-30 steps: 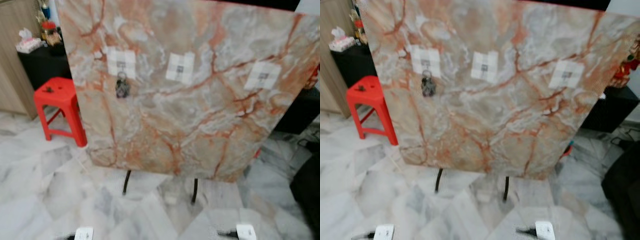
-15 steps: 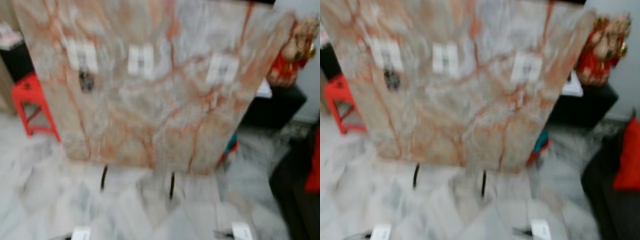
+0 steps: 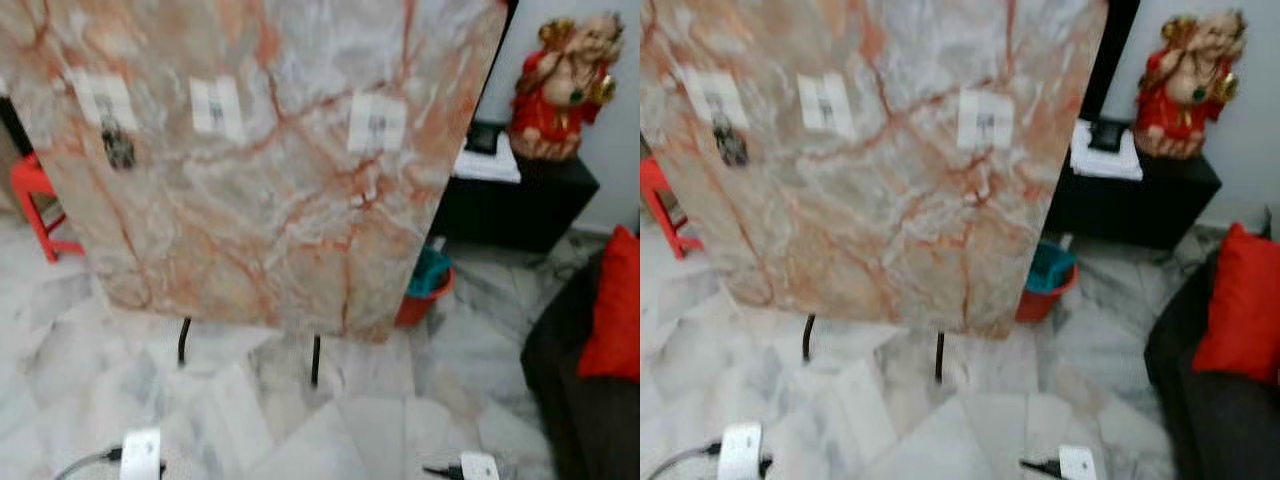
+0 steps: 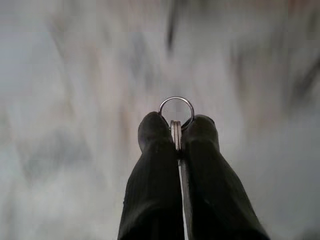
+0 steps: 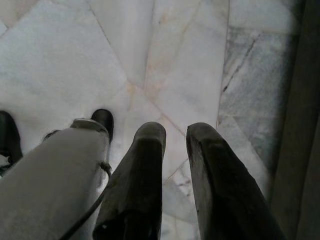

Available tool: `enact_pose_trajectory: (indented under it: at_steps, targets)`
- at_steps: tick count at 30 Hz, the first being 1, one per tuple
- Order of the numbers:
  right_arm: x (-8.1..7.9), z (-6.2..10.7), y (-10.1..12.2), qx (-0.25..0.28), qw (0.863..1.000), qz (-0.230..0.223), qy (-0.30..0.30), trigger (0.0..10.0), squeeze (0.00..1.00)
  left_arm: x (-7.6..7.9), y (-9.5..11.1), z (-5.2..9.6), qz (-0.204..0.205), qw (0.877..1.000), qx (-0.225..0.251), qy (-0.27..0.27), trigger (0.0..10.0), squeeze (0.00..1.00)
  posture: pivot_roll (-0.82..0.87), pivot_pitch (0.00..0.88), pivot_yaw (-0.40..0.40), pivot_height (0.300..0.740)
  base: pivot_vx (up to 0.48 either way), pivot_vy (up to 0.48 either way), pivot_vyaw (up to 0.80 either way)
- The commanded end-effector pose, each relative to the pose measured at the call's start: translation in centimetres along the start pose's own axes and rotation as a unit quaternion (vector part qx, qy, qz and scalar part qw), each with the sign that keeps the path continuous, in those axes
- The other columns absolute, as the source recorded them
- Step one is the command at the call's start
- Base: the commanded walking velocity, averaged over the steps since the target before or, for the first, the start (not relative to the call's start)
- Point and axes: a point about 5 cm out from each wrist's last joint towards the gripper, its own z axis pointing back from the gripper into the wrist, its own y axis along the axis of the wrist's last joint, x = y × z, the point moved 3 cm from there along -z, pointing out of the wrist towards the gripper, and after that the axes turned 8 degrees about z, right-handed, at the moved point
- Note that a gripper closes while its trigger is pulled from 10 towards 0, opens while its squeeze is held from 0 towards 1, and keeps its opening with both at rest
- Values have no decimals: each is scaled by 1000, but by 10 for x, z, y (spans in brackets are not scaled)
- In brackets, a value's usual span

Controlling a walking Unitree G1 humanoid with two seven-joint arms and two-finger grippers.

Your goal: Hang keys on a hook

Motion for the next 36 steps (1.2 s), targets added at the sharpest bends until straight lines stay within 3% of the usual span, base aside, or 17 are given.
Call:
enact_pose_trajectory:
  at_steps: [1, 2, 5, 7, 11, 16, 19, 20, 24, 30, 33, 36]
  targets:
    - [5, 0, 2, 5, 1000, 1, -4, 10000, 0, -1, 34, -6, 15, 997, 73, 7, 10000, 0, 42, 0, -87, 740, 0, 0, 0]
    - [7, 0, 4, 9, 1000, 5, -4, 10000, 0, 4, 60, -4, 11, 991, 136, -1, 10000, 0, 49, 0, -97, 740, 0, 0, 0]
    - [8, 0, 6, 11, 1000, 7, -4, 10000, 0, 8, 73, -1, 4, 986, 168, -6, 10000, 0, 51, 0, -103, 740, 0, 0, 0]
    - [8, 0, 10, 17, 1000, 10, -3, 10000, 0, 16, 102, 14, -4, 970, 244, -16, 10000, 0, 49, 0, -108, 740, 0, 0, 0]
    - [9, 0, 11, 20, 1000, 20, -4, 10000, 0, 28, 123, 43, -4, 948, 315, -44, 10000, 0, 38, 4, -110, 740, 0, 0, 0]
    - [9, 0, 12, 21, 1000, 20, -4, 10000, 0, 47, 123, 58, 31, 943, 310, -114, 10000, 0, 48, 15, -116, 740, 0, 0, 0]
    - [9, 0, 12, 21, 1000, 20, -3, 10000, 0, 62, 127, 61, 21, 939, 304, -159, 10000, 0, 46, 16, -116, 740, 0, 0, 0]
    - [9, 0, 12, 21, 1000, 21, -2, 10000, 0, 69, 130, 62, 1, 936, 303, -179, 10000, 0, 43, 14, -113, 740, 0, 0, 0]
    - [9, 0, 12, 22, 1000, 21, -1, 10000, 0, 72, 134, 62, -6, 938, 300, -175, 10000, 0, 43, 11, -112, 740, 0, 0, 0]
    - [9, 0, 12, 23, 1000, 19, -1, 10000, 0, 59, 140, 55, -20, 952, 283, -119, 10000, 0, 41, 14, -117, 740, 0, 0, 0]
    - [10, 0, 11, 22, 1000, 21, -1, 10000, 0, 61, 146, 56, -34, 950, 285, -123, 10000, 0, 46, 14, -122, 740, 0, 0, 0]
    - [10, 0, 11, 22, 999, 23, -1, 10000, 0, 76, 154, 60, -58, 940, 299, -157, 10000, 0, 43, 9, -121, 740, 0, 0, 0]
